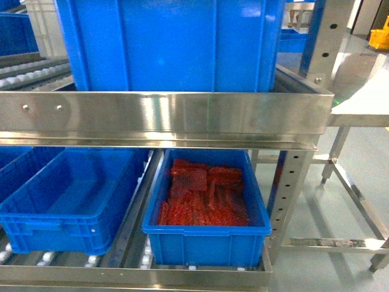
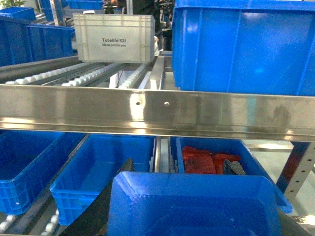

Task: Sort blue parts and orange caps into right shelf containers

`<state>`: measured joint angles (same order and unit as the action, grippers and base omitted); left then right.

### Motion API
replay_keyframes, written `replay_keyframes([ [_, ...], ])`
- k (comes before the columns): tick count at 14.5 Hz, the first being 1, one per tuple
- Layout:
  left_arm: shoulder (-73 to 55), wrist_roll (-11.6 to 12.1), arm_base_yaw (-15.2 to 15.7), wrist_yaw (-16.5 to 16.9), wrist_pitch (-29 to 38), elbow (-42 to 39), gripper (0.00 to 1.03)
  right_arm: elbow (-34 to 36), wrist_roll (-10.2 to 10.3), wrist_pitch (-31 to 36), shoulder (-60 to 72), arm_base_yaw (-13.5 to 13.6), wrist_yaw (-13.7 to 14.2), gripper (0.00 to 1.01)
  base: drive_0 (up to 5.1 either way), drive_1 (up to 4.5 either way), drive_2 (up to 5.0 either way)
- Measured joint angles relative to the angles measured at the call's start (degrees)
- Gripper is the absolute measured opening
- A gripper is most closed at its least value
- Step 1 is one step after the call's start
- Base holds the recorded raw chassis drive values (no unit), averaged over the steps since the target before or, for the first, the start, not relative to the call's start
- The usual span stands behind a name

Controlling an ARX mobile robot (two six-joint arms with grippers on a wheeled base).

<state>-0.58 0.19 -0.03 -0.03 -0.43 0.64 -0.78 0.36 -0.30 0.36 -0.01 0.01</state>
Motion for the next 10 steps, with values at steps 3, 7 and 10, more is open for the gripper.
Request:
replay_keyframes([
  [3, 0.0, 0.0, 0.0, 0.0, 0.0, 0.0, 0.42, 0.0, 0.0, -0.1, 0.0, 0.0, 0.0, 0.46, -5.1, 2.36, 2.4],
  [7, 0.0, 0.0, 0.0, 0.0, 0.0, 0.0, 0.42, 0.0, 0.0, -0.1, 0.0, 0.0, 0.0, 0.46, -5.1, 2.34, 2.3],
  [10, 0.0, 0.0, 0.0, 0.0, 0.0, 0.0, 0.42, 0.0, 0.0, -0.1, 0.0, 0.0, 0.0, 0.46, -5.1, 2.36, 2.4],
])
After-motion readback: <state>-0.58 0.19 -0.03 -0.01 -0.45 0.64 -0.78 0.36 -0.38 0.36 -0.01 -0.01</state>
